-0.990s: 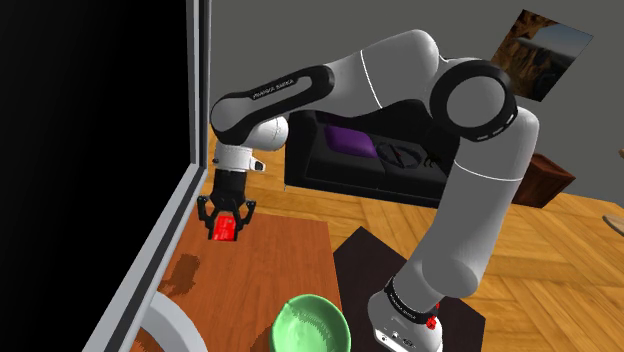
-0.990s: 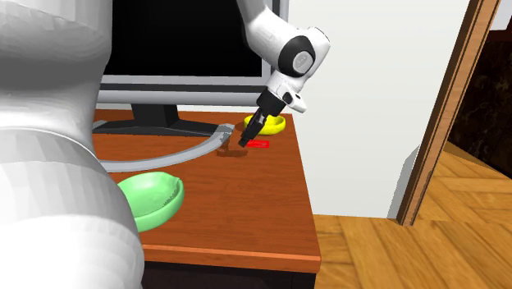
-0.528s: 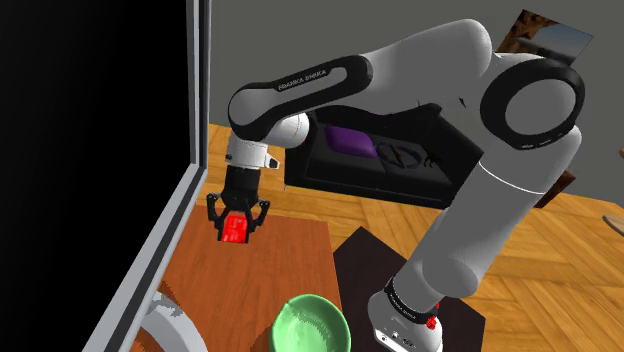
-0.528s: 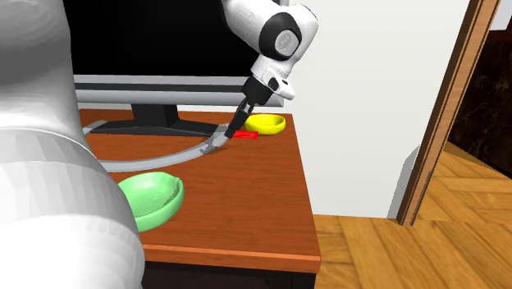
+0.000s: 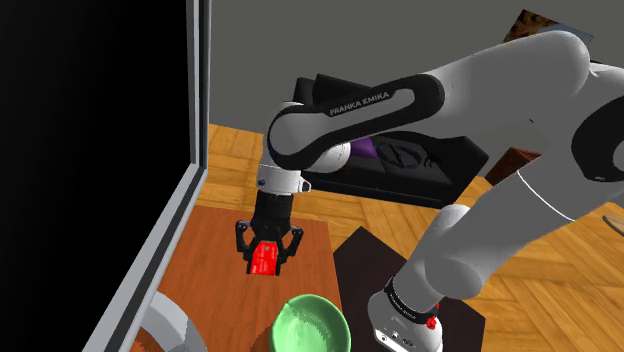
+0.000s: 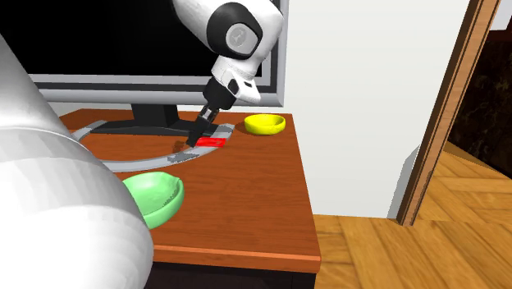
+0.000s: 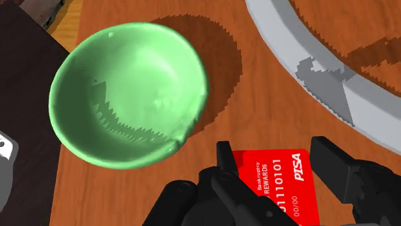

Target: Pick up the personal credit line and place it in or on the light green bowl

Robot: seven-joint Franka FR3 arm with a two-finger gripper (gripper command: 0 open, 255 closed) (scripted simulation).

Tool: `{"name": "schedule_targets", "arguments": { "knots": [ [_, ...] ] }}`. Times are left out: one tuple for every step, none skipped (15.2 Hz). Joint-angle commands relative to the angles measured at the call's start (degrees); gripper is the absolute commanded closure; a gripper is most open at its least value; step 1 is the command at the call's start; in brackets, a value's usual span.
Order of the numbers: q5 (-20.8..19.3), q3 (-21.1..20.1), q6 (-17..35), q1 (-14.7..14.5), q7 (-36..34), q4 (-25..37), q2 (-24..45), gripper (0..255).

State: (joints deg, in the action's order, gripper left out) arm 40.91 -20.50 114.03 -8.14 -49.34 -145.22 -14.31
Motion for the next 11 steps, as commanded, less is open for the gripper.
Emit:
{"name": "schedule_targets", "arguments": {
  "knots": [
    [2.0,-0.6,-0.1,-1.2,-0.2,-3.7,-4.1,255],
    [3.1,-0.9,-0.3,-2.0,-0.4,-5.6,-6.3,255],
    [4.2,-1.2,-0.6,-2.8,-0.8,-7.4,-8.6,255],
    [5.3,-1.5,-0.9,-3.7,-1.2,-9.2,-10.9,255],
    [6.4,-1.9,-1.2,-4.7,-1.7,-11.0,-13.3,255],
    [7.6,-2.2,-1.6,-5.8,-2.3,-12.7,-15.7,255],
    [8.7,-2.6,-2.1,-6.9,-3.1,-14.4,-18.1,255],
    [9.8,-3.0,-2.6,-8.1,-3.9,-16.0,-20.6,255],
    [10.9,-3.4,-3.2,-9.4,-4.8,-17.6,-23.2,255],
    [12.1,-3.9,-3.7,-10.7,-5.9,-19.2,-25.8,255],
    [13.2,-4.3,-4.3,-12.2,-7.2,-20.7,-28.4,255]
  ]
}}
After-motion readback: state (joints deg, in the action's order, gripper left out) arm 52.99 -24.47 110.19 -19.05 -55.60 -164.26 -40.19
